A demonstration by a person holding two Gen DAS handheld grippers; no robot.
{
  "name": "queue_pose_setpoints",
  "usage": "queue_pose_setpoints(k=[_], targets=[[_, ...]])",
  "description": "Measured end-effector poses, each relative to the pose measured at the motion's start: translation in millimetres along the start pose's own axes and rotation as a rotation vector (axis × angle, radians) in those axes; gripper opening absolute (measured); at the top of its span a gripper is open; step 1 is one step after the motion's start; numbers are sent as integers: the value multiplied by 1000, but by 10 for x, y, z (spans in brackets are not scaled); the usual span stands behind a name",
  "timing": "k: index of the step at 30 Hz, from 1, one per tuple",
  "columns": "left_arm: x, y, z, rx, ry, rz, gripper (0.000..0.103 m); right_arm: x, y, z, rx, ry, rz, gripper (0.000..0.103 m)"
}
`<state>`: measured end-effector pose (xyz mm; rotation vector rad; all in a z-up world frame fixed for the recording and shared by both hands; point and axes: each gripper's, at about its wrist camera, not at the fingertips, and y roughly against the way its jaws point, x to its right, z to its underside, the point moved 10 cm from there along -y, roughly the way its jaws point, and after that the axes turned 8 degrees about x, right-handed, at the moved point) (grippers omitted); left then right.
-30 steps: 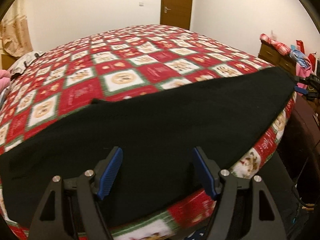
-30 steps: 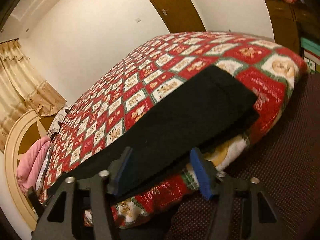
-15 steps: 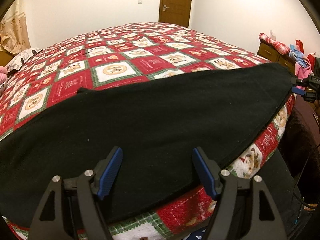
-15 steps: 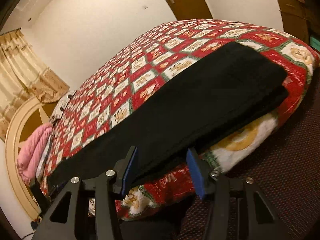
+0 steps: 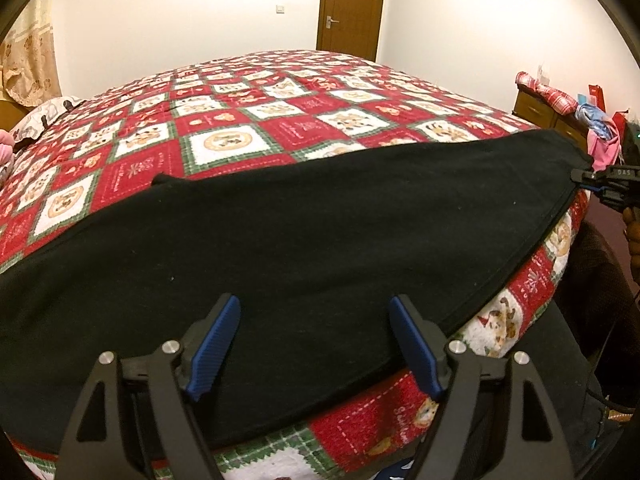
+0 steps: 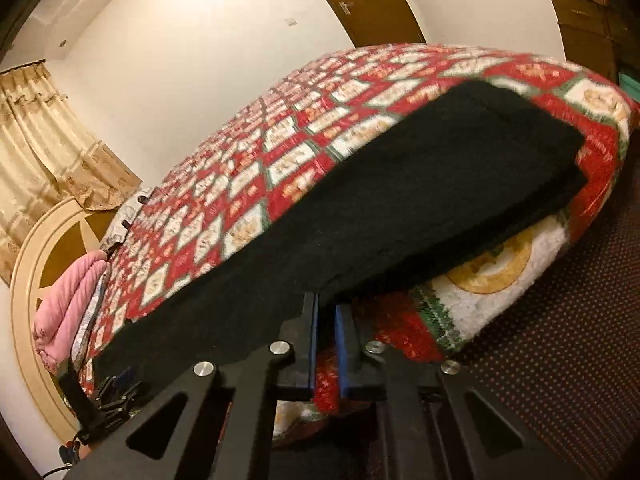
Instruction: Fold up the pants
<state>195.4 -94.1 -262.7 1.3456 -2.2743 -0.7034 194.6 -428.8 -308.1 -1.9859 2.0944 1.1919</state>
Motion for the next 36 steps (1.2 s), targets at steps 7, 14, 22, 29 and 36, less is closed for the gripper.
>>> queue_pose_setpoints(k=[7, 14, 22, 29, 36], targets=[[-27, 5, 15, 2, 3, 2, 80, 166, -85, 172, -58, -6, 44, 7], [-38, 11, 9, 1, 11, 7, 80, 212, -33, 108, -54, -51, -13, 13], [-22, 32, -37, 13, 35, 12, 81, 831, 539, -397, 146, -112, 218, 42], [49, -88, -144, -3, 6, 17, 81, 1098, 653, -945, 259, -147, 253, 58], [56, -179, -219, -17, 0, 13, 81, 1108, -8, -1347, 144, -92, 257, 58]])
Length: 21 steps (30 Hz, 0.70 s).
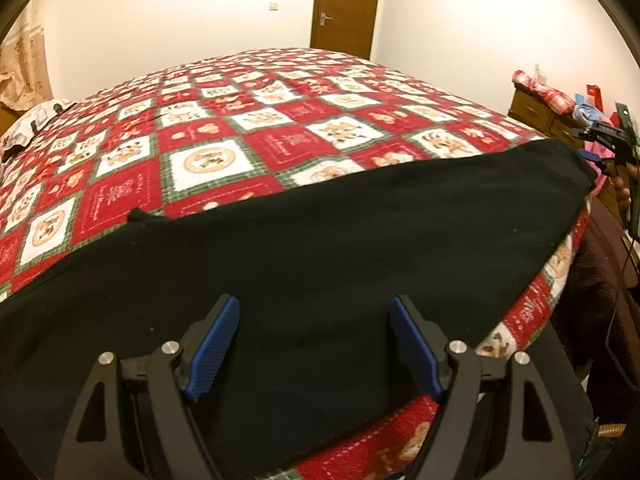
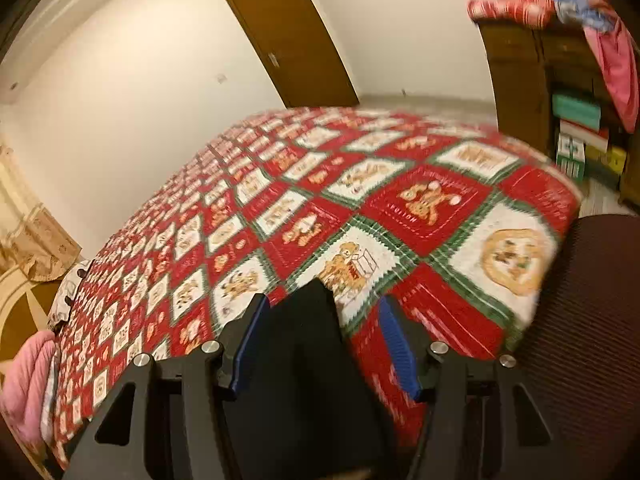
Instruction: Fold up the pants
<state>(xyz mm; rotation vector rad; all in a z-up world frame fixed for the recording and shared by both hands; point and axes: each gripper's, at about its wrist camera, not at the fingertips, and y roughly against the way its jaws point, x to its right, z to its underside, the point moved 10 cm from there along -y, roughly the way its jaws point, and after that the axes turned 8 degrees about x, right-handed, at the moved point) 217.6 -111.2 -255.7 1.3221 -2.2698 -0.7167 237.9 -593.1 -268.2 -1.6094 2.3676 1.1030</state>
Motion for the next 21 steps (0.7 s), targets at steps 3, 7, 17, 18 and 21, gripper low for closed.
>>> queue_pose_setpoints(k=[3, 7, 17, 18, 21], targets=[[-39, 0, 7, 4, 10, -8, 81, -35, -165, 102, -65, -18, -19, 58], [-71, 8, -21, 23, 15, -33, 81, -98, -196, 243, -65, 68, -37, 58], [-242, -23, -69, 26, 41, -61, 81, -150, -89, 134, 8, 70, -80, 18], [-248, -27, -65, 26, 42, -62, 81, -117, -109, 144, -1, 69, -69, 18], [-247, -38, -48, 31, 35, -64, 81, 7, -230, 250, -39, 63, -30, 18]])
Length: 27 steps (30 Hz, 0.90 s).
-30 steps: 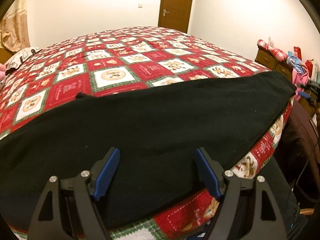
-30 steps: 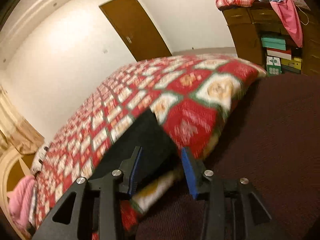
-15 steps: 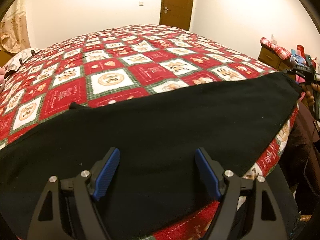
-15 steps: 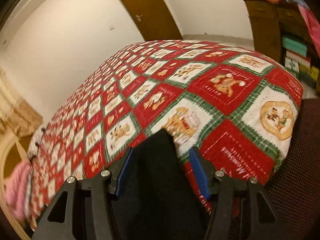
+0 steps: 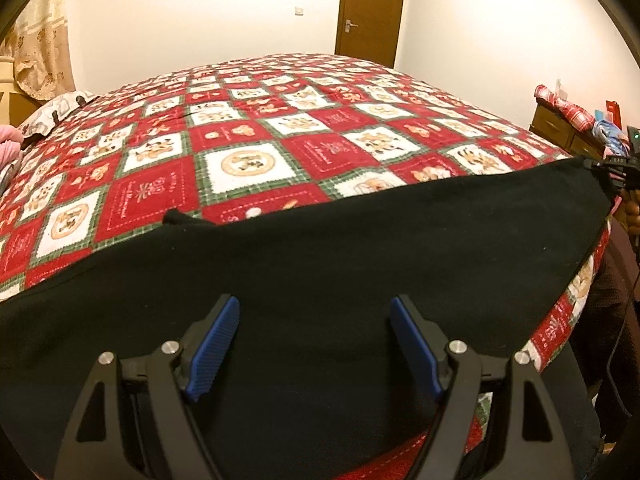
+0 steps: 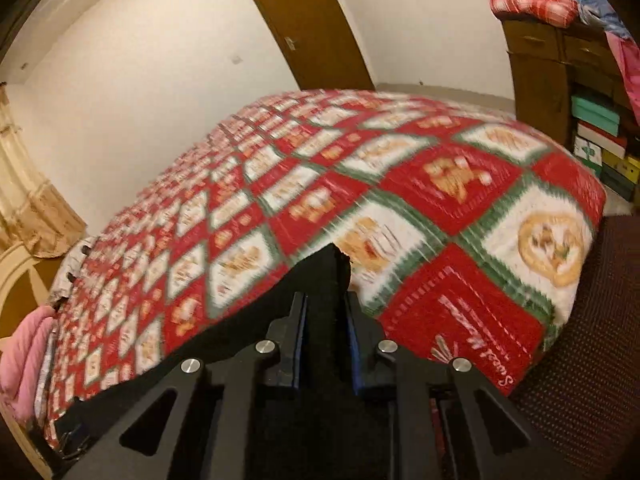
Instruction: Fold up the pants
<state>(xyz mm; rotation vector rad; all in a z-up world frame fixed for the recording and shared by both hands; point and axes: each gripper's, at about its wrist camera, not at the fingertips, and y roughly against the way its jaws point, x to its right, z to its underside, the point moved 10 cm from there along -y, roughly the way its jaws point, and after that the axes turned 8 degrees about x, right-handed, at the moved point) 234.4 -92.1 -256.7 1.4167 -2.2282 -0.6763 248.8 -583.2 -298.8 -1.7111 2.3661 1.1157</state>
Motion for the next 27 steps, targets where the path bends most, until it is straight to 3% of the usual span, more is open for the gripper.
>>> queue_pose_setpoints(k=[6, 7, 9, 10, 12, 15, 18, 24, 27], targets=[[23, 2, 11, 11, -13, 7, 86, -4, 24, -2, 21, 12, -4, 22], [24, 7, 11, 11, -14, 7, 86, -2, 53, -2, 26, 2, 1, 25], [10, 24, 11, 9, -7, 9, 86, 17, 203, -62, 76, 24, 91, 43], [-1, 39, 8, 8, 0, 9, 86, -11, 284, -100, 107, 52, 125, 58], [-27, 55, 8, 11, 9, 5, 87, -207, 506, -189, 189, 138, 157, 61], [-46, 40, 32, 9, 10, -1, 87, -577, 652, -159, 218, 243, 130, 61], [-35, 36, 42, 10, -2, -8, 87, -1088, 659, 128, 177, 363, 60, 61], [-49, 77, 90, 16, -5, -6, 89, -2265, 477, 1397, -36, 607, -202, 61], [-61, 101, 132, 26, -22, -15, 89, -2483, 393, 1937, -108, 742, -218, 61]])
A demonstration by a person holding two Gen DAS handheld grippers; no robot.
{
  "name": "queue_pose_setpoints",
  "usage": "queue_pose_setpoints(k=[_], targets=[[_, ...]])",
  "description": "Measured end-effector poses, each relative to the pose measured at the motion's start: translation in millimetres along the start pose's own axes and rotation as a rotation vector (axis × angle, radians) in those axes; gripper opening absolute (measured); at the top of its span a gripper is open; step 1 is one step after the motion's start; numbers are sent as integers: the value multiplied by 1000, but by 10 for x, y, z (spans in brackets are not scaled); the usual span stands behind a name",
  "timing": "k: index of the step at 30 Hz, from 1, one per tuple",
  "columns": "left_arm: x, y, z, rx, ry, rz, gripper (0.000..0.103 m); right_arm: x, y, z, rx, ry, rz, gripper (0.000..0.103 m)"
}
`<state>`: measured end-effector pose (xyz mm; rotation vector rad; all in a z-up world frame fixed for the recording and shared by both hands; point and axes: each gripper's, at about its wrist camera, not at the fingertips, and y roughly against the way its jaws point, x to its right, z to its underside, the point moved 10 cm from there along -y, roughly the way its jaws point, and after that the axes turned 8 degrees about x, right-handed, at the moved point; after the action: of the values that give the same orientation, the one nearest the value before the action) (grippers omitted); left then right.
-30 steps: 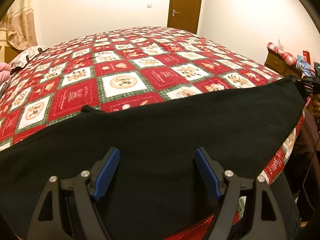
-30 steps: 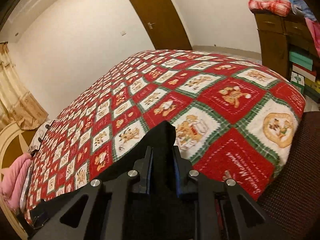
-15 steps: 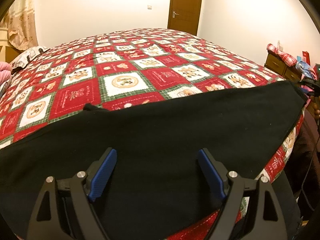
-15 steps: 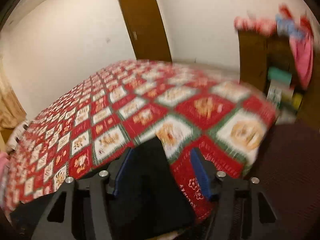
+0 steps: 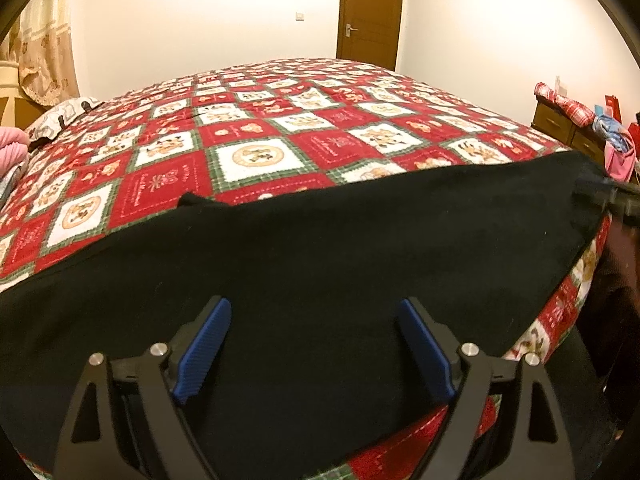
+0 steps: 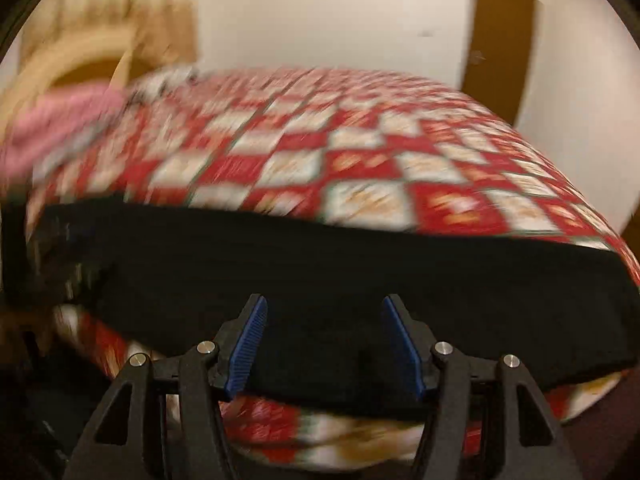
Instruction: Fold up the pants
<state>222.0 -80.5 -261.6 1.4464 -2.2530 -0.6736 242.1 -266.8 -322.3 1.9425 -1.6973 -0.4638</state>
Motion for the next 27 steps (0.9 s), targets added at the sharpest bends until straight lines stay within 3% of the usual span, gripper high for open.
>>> queue_pose_setpoints(k=[4, 8, 15, 21, 27], targets=[[-4, 20, 28, 18, 4, 7, 91, -284, -213, 404, -136, 101, 11, 61], [1, 42, 51, 21, 6, 11, 92, -276, -141, 437, -148, 66, -7, 61], [-11, 113, 129, 23, 12, 18, 93, -444, 60, 143, -67, -14, -102, 61], [34, 123, 185, 15, -8, 15, 98, -740, -109, -134, -23, -50, -166, 61], [29, 144, 213, 16, -14, 20, 99, -852, -443, -90, -77, -70, -151, 61]])
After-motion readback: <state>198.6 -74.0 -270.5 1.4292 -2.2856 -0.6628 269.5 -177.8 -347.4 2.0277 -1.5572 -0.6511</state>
